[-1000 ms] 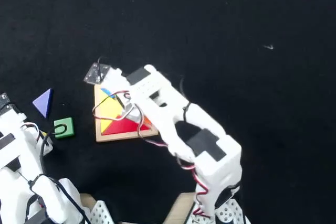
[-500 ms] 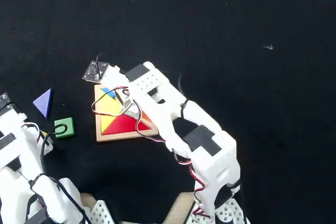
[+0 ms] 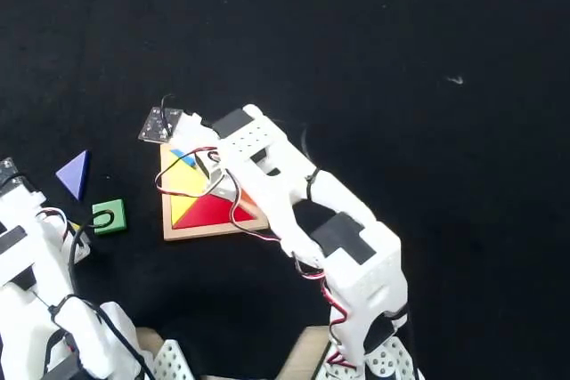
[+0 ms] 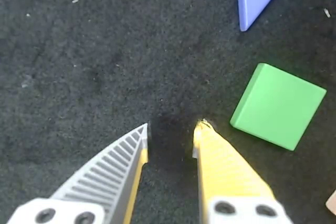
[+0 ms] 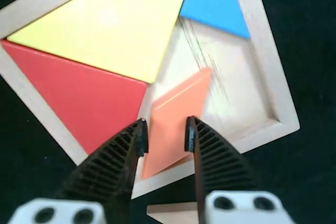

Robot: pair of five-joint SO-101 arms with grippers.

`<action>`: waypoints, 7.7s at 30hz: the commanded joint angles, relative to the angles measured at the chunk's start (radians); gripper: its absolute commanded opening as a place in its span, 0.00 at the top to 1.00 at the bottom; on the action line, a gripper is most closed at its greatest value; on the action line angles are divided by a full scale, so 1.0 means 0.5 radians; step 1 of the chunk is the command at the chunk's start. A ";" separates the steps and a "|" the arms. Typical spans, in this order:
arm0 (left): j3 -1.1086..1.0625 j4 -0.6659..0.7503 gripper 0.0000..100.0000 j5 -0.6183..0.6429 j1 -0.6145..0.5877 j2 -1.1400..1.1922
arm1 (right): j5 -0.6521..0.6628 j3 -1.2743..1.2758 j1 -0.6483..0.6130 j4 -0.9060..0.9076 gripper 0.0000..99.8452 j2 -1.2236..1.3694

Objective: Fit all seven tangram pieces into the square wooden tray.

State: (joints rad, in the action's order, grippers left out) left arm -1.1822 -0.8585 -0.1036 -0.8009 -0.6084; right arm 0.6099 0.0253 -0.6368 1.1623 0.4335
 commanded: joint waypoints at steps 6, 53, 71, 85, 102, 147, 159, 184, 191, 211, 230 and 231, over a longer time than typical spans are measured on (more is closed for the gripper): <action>0.005 0.021 0.85 0.012 0.026 -0.034 | 0.080 -0.026 0.037 0.061 0.86 0.029; 0.005 0.021 0.85 0.012 0.026 -0.034 | 0.095 -0.397 0.055 0.338 0.81 0.318; -0.023 0.031 0.85 0.009 0.026 -0.052 | 0.018 -0.600 0.331 0.654 0.97 -0.201; -0.026 0.025 0.85 0.009 0.023 -0.052 | 0.166 0.032 0.896 -0.028 0.96 -0.232; -0.026 0.025 0.85 0.009 0.023 -0.052 | 0.095 -0.026 0.694 0.190 0.77 -0.229; -0.026 0.028 0.85 0.009 0.023 -0.052 | 0.153 -0.459 1.037 0.224 0.72 0.143; -0.026 0.025 0.85 0.009 0.011 -0.052 | -0.249 -0.425 0.896 0.104 0.73 0.207; -0.026 0.025 0.85 0.009 0.017 -0.052 | -0.583 -0.582 0.804 0.614 0.99 -0.302; -0.026 0.025 0.85 0.009 0.017 -0.052 | -0.970 -0.152 0.442 0.555 0.99 -0.772; -0.029 0.028 0.85 0.009 0.020 -0.052 | -2.295 0.109 0.224 0.169 0.99 -0.192; -0.029 0.028 0.85 0.009 0.023 -0.052 | -1.765 0.127 0.153 -0.040 0.99 -0.207; -0.029 0.028 0.85 0.009 0.023 -0.052 | -1.765 0.127 0.153 -0.040 0.99 -0.207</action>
State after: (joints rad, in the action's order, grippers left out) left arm -1.2006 -0.8585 -0.1036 -0.8009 -0.6114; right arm -0.2862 0.0928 -0.5539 1.1577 0.3552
